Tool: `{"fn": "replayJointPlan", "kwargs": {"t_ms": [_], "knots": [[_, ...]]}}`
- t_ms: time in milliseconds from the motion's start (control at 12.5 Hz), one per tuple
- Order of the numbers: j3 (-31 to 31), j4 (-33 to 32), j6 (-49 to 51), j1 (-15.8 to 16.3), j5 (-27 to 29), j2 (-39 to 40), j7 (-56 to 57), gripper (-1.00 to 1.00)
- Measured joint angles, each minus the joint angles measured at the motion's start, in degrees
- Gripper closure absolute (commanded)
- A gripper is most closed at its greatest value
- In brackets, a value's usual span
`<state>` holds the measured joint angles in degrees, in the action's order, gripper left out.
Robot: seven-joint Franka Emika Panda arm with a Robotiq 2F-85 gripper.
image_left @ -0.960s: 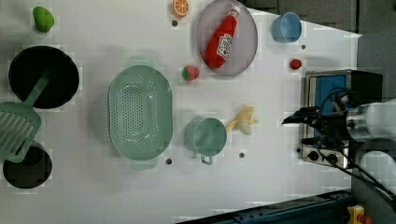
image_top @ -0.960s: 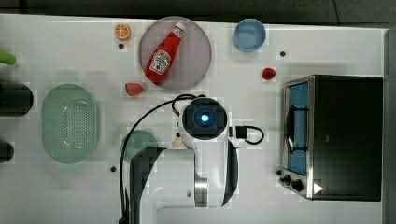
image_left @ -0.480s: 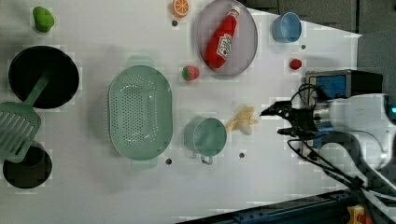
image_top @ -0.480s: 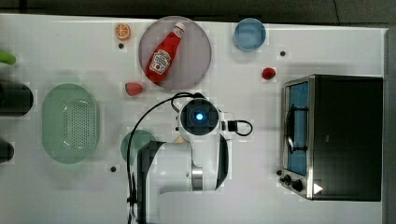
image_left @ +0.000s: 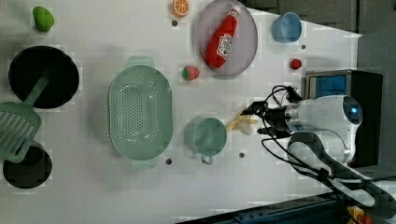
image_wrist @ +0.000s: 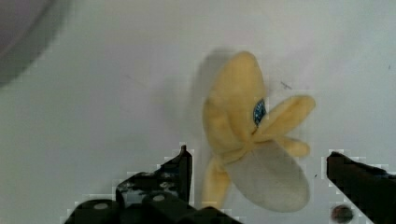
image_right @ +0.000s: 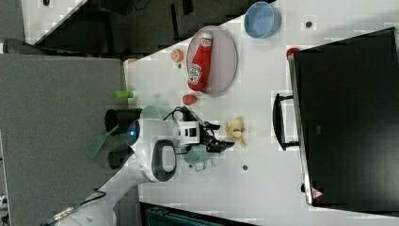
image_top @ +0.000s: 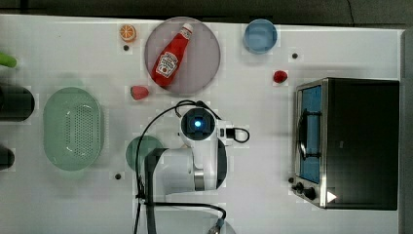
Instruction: Pick banana from table and place on oven.
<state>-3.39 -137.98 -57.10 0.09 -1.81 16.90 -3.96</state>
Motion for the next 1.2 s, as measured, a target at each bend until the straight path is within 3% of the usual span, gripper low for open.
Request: {"fn": "replayJointPlan", "kwargs": {"t_ms": [240,720,960,1200], "knots": [[-0.74,-0.67,-1.99,-0.89,0.39,2.15,-2.96,-0.92],[-2.16,-1.9,-4.84,-0.98,-0.97,4.22,-3.54,0.48],[-0.87,-1.34,-6.91,0.79,0.64,3.93,-3.61,0.5],[-1.63,-1.68,-6.46,-0.53,-0.31,2.21,-3.73,0.5]]}}
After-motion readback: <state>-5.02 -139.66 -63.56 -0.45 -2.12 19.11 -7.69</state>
